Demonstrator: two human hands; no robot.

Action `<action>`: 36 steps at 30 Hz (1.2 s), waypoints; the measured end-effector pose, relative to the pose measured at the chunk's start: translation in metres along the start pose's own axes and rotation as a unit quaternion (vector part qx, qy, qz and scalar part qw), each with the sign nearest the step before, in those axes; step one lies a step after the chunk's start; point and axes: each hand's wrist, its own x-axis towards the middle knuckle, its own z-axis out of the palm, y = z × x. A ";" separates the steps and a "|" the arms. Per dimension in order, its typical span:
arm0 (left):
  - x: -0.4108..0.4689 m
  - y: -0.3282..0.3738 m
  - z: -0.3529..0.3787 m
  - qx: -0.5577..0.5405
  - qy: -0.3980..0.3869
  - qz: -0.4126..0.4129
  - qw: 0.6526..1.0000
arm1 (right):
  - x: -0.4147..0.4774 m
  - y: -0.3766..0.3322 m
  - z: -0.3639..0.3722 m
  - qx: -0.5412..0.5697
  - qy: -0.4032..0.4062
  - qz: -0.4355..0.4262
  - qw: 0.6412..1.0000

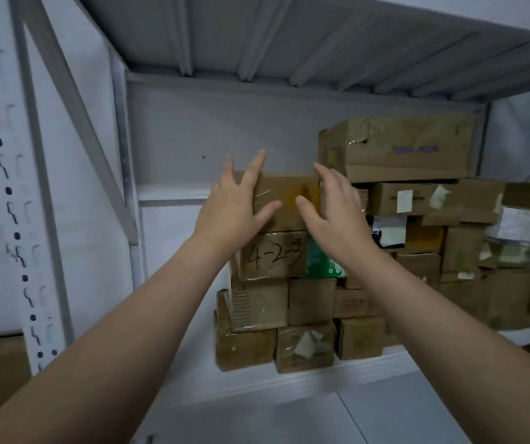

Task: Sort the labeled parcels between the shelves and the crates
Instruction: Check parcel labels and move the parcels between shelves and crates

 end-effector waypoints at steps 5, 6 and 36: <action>-0.005 -0.001 0.021 -0.055 -0.014 -0.006 0.998 | 0.009 0.006 0.010 0.078 -0.034 0.019 0.996; -0.008 0.000 0.022 -0.072 0.006 -0.012 0.997 | 0.009 0.007 0.011 0.102 -0.032 0.023 0.994; -0.034 0.019 0.004 -0.551 0.101 -0.060 0.826 | -0.016 0.004 0.023 0.388 0.067 0.017 0.919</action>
